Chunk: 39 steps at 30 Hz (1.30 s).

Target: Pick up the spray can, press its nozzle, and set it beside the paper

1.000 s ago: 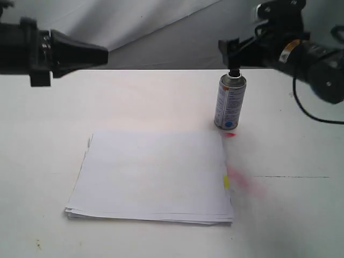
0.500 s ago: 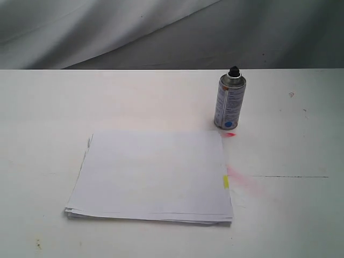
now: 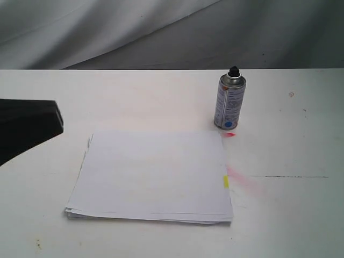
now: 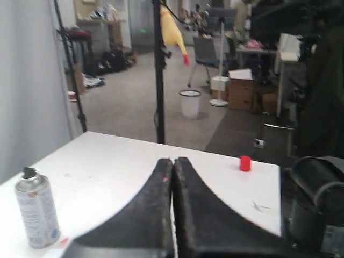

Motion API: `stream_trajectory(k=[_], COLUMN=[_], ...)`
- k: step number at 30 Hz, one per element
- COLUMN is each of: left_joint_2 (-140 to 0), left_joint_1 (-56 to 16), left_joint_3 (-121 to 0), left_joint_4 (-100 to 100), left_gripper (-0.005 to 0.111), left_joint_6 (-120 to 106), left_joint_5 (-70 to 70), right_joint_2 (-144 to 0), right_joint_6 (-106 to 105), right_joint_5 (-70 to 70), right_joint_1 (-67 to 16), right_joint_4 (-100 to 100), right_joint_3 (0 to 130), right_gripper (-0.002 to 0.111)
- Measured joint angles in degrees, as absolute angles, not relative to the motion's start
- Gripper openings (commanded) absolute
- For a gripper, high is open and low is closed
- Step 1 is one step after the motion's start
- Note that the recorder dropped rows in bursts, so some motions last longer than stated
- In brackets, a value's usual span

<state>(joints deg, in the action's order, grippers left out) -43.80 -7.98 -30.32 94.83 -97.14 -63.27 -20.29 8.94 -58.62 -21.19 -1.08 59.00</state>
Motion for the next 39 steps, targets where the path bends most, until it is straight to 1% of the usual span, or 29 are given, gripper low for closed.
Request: stream_trajectory(k=[4,7,11,16,18,21,27,39], left_joint_2=[-39.6,-39.1,-40.7,-44.7,-46.3,-47.7,-47.9,-47.9], left_joint_1=[-8.0,-8.0,-8.0,-8.0,-8.0,-8.0,-8.0,-8.3], left_joint_3=[-24.2,-22.2,-21.9,-21.8,-21.8,-21.7,-21.7,-21.7], left_joint_4=[97.9,98.1,98.7,98.8,98.8,98.9,99.0,99.0], left_gripper=[0.000,0.000,0.000,0.000,0.000,0.000,0.000,0.000], left_joint_6=[-106.0,-109.3,-110.6,-111.0,-111.0,-110.8,-110.1,-109.9], left_joint_5=[-54.8,-49.6,-47.4,-47.4,-47.4,-47.9,-49.7,-50.3], right_joint_2=[-14.0,-10.9,-9.9,-10.0,-10.0,-10.0,-10.0,-10.0], right_joint_6=[6.3,2.6,-4.4,-14.1,-15.5,-16.1,-16.4,-16.4], right_joint_5=[-58.4,-55.1,-43.6,-23.2,-16.4,-10.3,-5.3,-5.6], right_joint_1=[-21.2,-21.2,-21.2,-21.2,-21.2,-21.2,-21.2,-21.2], right_joint_4=[-7.5,-12.3,-18.2,-27.7,-29.3,-30.3,-31.1,-31.4], right_joint_3=[53.1,46.4,35.3,18.3,13.4,8.1,5.3,5.1], right_gripper=[0.000,0.000,0.000,0.000,0.000,0.000,0.000,0.000])
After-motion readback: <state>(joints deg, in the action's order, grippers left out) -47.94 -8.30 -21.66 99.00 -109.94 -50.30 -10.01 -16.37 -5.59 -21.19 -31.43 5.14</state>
